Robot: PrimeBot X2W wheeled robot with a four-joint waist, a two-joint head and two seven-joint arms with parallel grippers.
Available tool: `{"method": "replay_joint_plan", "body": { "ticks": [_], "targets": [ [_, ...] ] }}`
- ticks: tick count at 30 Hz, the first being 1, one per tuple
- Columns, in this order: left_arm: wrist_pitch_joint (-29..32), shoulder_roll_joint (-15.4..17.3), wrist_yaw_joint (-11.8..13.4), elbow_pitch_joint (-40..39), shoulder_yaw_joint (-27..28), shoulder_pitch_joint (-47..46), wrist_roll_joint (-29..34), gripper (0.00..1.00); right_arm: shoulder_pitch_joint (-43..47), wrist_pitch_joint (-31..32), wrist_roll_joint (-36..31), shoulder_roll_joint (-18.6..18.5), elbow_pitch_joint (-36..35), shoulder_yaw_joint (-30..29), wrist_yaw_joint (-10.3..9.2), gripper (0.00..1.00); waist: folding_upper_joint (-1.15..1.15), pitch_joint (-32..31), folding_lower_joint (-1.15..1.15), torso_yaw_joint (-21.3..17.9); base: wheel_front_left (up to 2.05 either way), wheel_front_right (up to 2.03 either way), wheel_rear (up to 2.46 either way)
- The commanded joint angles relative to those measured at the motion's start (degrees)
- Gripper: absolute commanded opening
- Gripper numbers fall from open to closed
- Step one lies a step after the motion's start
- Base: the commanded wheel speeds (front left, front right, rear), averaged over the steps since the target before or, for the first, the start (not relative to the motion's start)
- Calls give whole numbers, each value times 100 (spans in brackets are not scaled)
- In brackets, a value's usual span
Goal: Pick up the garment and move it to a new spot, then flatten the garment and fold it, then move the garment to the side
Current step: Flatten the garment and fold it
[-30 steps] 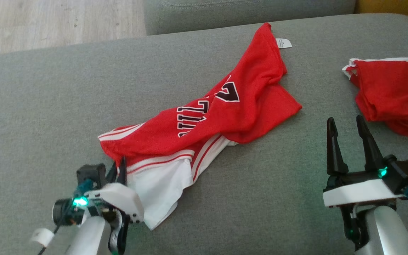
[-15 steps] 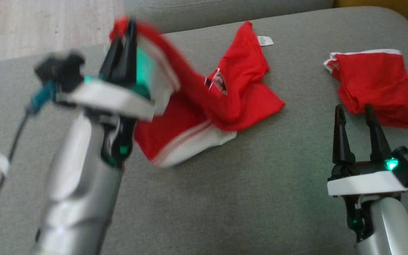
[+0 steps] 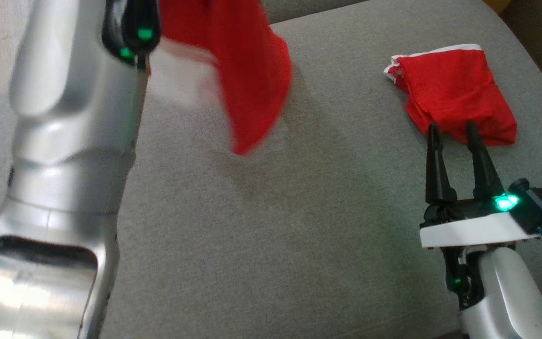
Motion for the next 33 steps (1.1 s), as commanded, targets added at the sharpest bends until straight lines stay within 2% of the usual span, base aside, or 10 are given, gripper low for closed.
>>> {"method": "replay_joint_plan", "body": {
  "ticks": [1, 4, 8, 13, 14, 20, 30, 31, 32, 33],
  "targets": [
    [-126, 147, -75, -74, 12, -288, -57, 0, -162, -62, 42, -12, -188, 110, 37, 100, 0, -16, -1, 38, 0, 0, 0],
    [-149, 166, -154, 142, -259, -148, 4, 0, -67, -62, 50, -12, -183, -11, 37, 100, 0, -51, -1, 191, 0, 0, 0],
    [-129, 462, -174, 353, -356, 423, 62, 0, -11, -62, 19, -12, -150, -35, 37, 100, 0, -87, -1, 407, 0, 0, 0],
    [-204, 993, -67, 423, -113, 1297, -20, 0, 17, -62, -16, -12, -143, -33, 37, 100, 0, -119, -1, 711, 0, 0, 0],
    [-204, 993, -67, 423, -113, 1297, -20, 0, 17, -62, -16, -12, -143, -33, 37, 100, 0, -119, -1, 711, 0, 0, 0],
    [-352, 1546, 62, 448, 166, 2082, -61, 0, 55, -62, -113, -12, -79, 47, 37, 100, 0, -135, -1, 1020, 0, 0, 0],
    [-387, 1789, 222, 699, 250, 3115, -140, 0, 70, -62, -226, -11, 12, 171, 37, 100, 0, -130, -1, 1220, 0, 0, 0],
    [-425, 1803, 278, 747, 272, 3167, -127, 69, 67, -62, -234, -11, 22, 188, 37, 100, 0, -122, -1, 1222, 0, 0, 0],
    [-475, 1824, 340, 790, 293, 3206, -98, 100, 62, -62, -240, -11, 29, 207, 37, 100, 0, -116, -1, 1221, 0, 0, 0],
    [-523, 1843, 390, 825, 309, 3239, -66, 100, 58, -62, -244, -11, 33, 222, 37, 100, 0, -113, -1, 1219, 0, 0, 0]
  ]
}}
